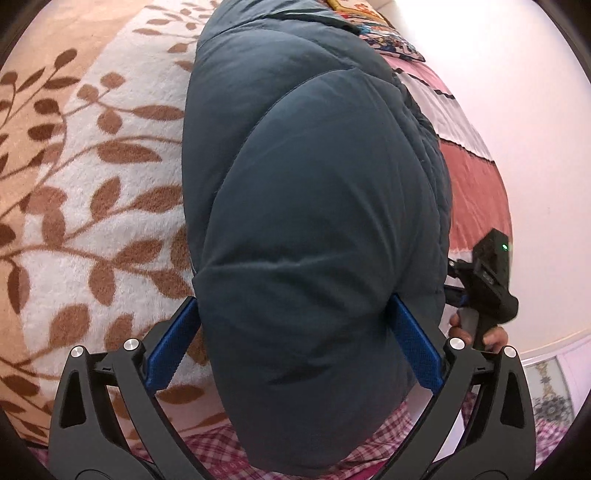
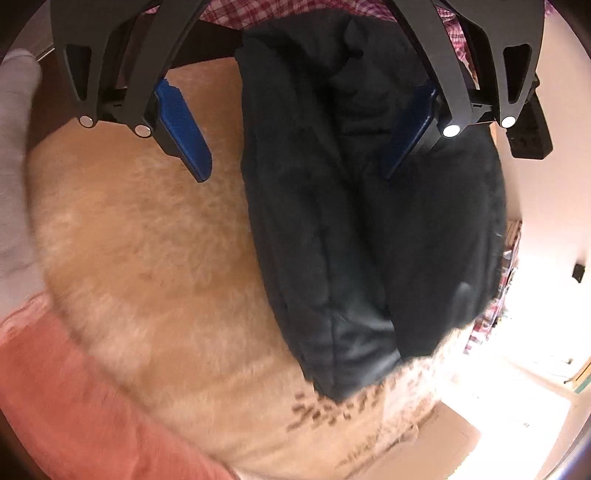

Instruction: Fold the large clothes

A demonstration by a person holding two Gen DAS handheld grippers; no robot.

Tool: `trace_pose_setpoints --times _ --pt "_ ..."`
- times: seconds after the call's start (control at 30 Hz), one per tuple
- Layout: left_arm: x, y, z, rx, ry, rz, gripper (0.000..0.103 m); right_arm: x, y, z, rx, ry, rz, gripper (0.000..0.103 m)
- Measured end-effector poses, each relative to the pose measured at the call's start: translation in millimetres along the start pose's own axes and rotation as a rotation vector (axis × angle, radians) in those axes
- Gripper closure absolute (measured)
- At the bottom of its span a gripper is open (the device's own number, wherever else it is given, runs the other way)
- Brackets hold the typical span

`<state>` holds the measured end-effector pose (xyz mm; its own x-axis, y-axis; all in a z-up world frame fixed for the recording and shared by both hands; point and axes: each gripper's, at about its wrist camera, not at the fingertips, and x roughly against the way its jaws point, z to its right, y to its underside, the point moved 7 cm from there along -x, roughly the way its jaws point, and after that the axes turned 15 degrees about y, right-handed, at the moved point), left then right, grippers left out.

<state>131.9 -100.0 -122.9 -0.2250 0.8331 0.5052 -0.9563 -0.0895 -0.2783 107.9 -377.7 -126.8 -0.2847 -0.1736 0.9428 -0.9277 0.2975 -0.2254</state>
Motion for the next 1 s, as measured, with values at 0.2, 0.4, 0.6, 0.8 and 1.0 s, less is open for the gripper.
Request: trace_pose_setpoints --times 0.2,0.4,0.6,0.8,1.0 --pt "-6.3 -4.7 -3.8 0.053 0.05 -0.037 0.004 -28.6 1.7 0.5 -0.042 -0.066 -0.074 0.006" --pt "-11.8 -4.9 9.4 -0.012 0.05 -0.038 0.007 -27.5 5.9 -12.8 -0.078 -0.26 -0.142 0.038" --pt "-8.0 -12.1 26.7 -0.126 0.005 0.005 0.021 -32.8 8.2 -27.9 -0.069 -0.367 -0.139 0.057" --pt "23.4 -51.3 37.8 -0.269 -0.087 0.122 0.028 -22.9 2.0 -63.0 0.022 -0.375 -0.044 0.067" --pt "67.7 -115.5 4.9 -0.239 -0.161 0.231 0.029 -28.2 -32.7 -140.0 0.136 -0.369 0.026 0.07"
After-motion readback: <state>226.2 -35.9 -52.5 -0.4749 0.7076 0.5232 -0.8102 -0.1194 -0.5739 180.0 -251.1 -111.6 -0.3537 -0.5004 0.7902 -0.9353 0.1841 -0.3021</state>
